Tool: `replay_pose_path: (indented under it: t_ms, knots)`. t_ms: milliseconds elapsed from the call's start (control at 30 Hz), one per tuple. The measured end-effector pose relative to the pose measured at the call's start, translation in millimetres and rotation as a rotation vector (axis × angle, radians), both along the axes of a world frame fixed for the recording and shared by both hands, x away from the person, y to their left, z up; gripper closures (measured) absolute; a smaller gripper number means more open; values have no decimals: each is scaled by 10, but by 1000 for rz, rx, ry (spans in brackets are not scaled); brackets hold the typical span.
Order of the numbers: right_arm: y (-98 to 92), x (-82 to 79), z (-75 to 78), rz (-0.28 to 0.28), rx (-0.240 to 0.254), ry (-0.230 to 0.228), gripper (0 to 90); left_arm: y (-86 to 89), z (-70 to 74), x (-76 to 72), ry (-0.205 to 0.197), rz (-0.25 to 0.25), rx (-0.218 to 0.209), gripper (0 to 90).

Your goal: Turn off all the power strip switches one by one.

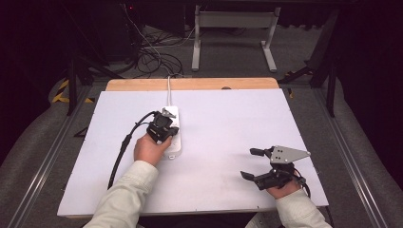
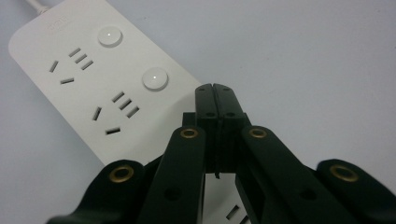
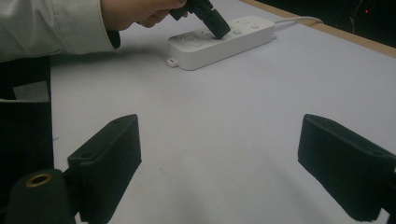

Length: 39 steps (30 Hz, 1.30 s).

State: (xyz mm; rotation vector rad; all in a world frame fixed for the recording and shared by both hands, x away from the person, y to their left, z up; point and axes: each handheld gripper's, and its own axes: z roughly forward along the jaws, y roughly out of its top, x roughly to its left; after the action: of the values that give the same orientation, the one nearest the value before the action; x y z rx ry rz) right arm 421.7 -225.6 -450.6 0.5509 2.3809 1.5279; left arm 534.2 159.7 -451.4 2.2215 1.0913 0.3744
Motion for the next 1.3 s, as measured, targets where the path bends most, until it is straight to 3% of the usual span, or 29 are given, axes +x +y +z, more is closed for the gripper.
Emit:
replay_pose_path:
  t_ms: [100, 233, 800, 933, 1067, 1100, 1133, 1167, 1200, 1300]
  knots:
    - [0, -1, 0, 0, 0, -1, 137, 11, -9, -8, -4, 0, -10, 900]
    - [3, -2, 0, 1, 0, 1, 137, -22, -11, -30, -22, 5, 13, 900]
    - [0, -9, 3, 1, 1, -2, 137, -14, -30, -28, -23, 3, 8, 900]
    - [-3, -8, 2, -1, 1, -2, 136, -28, -21, -39, -33, 3, 29, 900]
    - [-7, -6, -1, -2, 6, 3, 136, -127, 26, -79, -87, -8, 97, 900]
    - [-5, -3, -3, -2, 4, 3, 136, -130, 52, -72, -92, -15, 91, 900]
    - [-4, -2, -4, -1, 3, 3, 136, -103, 117, -36, -75, -18, 43, 900]
    - [-4, -2, -4, -1, 3, 3, 136, -103, 117, -36, -75, -18, 43, 900]
    - [-2, 3, -5, 0, 3, 4, 136, -81, 160, -15, -73, -14, 12, 900]
    - [-5, 8, -8, 0, 5, 6, 136, -62, 230, 13, -79, -12, 16, 900]
